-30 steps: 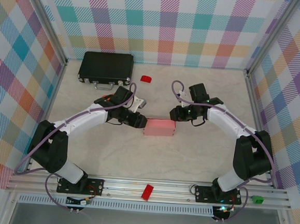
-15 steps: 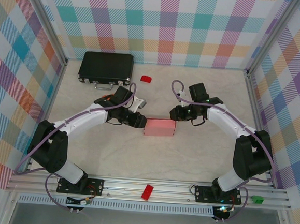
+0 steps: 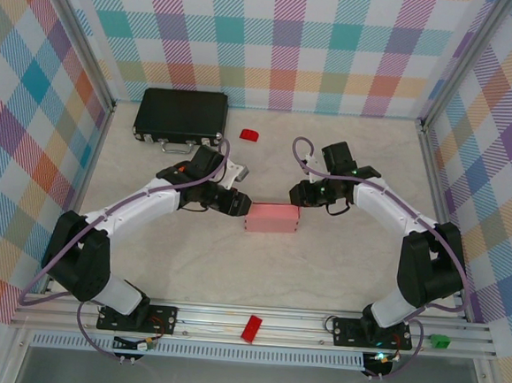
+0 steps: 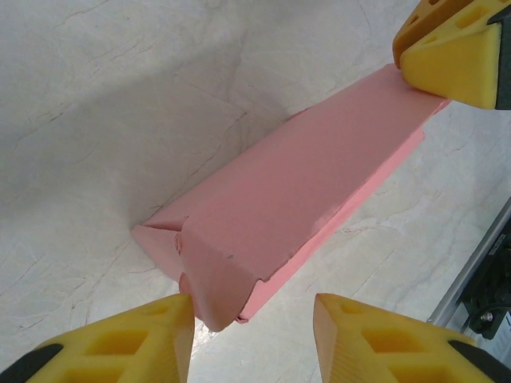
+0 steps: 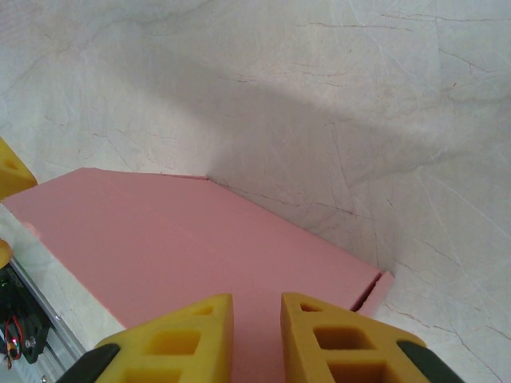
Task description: Fold the paper box
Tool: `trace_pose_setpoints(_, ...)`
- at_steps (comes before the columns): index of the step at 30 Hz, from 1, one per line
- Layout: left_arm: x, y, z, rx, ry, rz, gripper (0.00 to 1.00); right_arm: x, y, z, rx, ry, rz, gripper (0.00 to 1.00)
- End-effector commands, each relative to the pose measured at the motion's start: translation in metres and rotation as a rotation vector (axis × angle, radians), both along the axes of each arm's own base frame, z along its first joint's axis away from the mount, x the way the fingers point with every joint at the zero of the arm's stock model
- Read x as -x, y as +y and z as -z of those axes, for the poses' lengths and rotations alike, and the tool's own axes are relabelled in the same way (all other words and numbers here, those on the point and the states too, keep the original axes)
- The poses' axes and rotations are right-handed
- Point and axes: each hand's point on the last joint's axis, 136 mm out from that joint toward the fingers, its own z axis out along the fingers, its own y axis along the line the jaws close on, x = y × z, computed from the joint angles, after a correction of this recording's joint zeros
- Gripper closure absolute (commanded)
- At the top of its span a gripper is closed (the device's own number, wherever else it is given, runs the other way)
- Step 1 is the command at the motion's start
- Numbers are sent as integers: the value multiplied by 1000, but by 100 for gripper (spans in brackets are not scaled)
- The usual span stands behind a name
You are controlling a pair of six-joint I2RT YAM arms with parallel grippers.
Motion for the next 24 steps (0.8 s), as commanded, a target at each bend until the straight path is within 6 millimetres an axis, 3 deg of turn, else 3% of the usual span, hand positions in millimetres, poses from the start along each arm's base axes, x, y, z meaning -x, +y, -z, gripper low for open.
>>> trace_pose_setpoints(1,1,-8,-7,31,-5,18,58,4,0,6,21,27,-10,77)
trace_pose_setpoints(13,5,-15,-9,72,19,45,68,2,1,6,21,26,-9,77)
trace_pose_setpoints(24,2,-18,-4,86,38,31,68,3,0,7,22,29,-9,77)
